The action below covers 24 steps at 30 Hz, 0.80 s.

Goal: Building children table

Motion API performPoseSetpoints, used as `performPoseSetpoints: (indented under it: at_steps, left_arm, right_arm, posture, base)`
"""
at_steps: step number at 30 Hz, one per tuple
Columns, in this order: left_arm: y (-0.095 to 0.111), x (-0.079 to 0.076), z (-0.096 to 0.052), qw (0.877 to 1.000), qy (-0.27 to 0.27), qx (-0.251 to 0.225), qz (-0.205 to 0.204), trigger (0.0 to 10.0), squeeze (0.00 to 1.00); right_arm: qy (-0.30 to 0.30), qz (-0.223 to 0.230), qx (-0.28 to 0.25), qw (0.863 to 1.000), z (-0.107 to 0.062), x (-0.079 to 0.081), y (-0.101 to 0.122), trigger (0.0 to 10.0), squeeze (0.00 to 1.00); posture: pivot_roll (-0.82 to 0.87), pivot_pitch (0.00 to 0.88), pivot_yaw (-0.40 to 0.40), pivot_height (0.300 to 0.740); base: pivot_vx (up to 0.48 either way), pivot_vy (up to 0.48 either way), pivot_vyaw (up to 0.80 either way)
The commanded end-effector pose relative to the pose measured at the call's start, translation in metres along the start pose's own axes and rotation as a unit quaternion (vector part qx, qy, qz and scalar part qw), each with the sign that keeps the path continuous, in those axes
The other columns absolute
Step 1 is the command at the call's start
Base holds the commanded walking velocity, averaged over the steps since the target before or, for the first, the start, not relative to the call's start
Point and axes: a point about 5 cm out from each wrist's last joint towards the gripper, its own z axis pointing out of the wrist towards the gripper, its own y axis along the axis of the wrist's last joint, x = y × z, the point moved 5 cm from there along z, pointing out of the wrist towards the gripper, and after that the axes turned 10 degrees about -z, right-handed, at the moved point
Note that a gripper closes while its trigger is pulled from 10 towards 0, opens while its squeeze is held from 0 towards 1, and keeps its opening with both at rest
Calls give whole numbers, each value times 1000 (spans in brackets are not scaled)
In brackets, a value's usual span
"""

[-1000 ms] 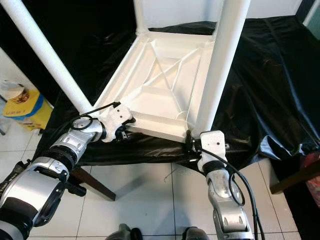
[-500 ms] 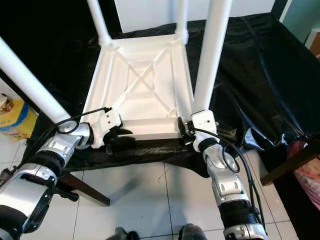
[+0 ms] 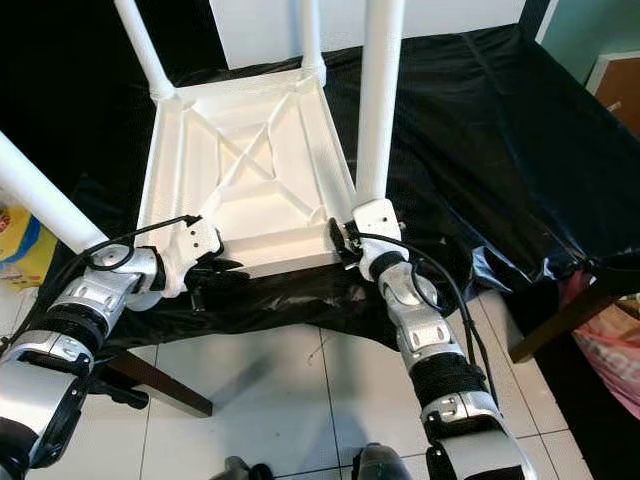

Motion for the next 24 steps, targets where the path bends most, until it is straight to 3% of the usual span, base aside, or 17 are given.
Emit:
performPoseSetpoints:
  at_steps: [1,6,9,10,17,18,19,22,23,24]
  left_arm:
    - [-29,30,-30,992,115,19,-55,10000,0]
    - [-10,33,-41,992,122,-28,-24,10000,0]
    - [1,32,-41,990,126,-60,-27,10000,0]
    - [9,32,-43,986,133,-91,-35,10000,1000]
    - [24,36,-46,979,156,-131,-25,10000,1000]
    - [32,37,-48,976,163,-145,-20,10000,800]
    - [38,35,-49,973,164,-160,-16,10000,0]
    - [43,30,-50,973,156,-169,-10,10000,0]
    - [47,18,-51,974,144,-174,-3,10000,0]
    - [47,18,-51,974,144,-174,-3,10000,0]
  right_arm:
    - [13,-4,0,1000,0,10,-1,10000,0]
    - [-13,-3,-6,1000,-10,4,-3,10000,0]
    - [-31,11,-2,999,-18,-1,-9,10000,0]
    - [-41,17,-1,999,-24,-4,-13,10000,0]
    - [-54,19,-4,998,-26,-7,-15,10000,0]
    - [-60,21,-6,998,-27,-8,-14,10000,0]
    - [-63,22,-7,998,-27,-10,-13,10000,0]
    - [-64,23,-9,998,-28,-10,-12,10000,0]
    - [-61,25,-12,998,-30,-10,-9,10000,0]
    - [-61,25,-12,998,-30,-10,-9,10000,0]
  posture:
    - [-87,115,53,740]
    - [-82,114,48,740]
    - [-82,112,49,740]
    - [-82,112,49,740]
    - [-86,106,50,740]
    - [-86,105,50,740]
    - [-88,103,47,740]
    - [-87,102,45,740]
    - [-84,102,40,740]
    - [-84,102,40,740]
  base:
    - [0,0,0]
    - [0,0,0]
    - [0,0,0]
    - [0,0,0]
    - [0,0,0]
    - [0,0,0]
    - [0,0,0]
    - [0,0,0]
    - [0,0,0]
    - [0,0,0]
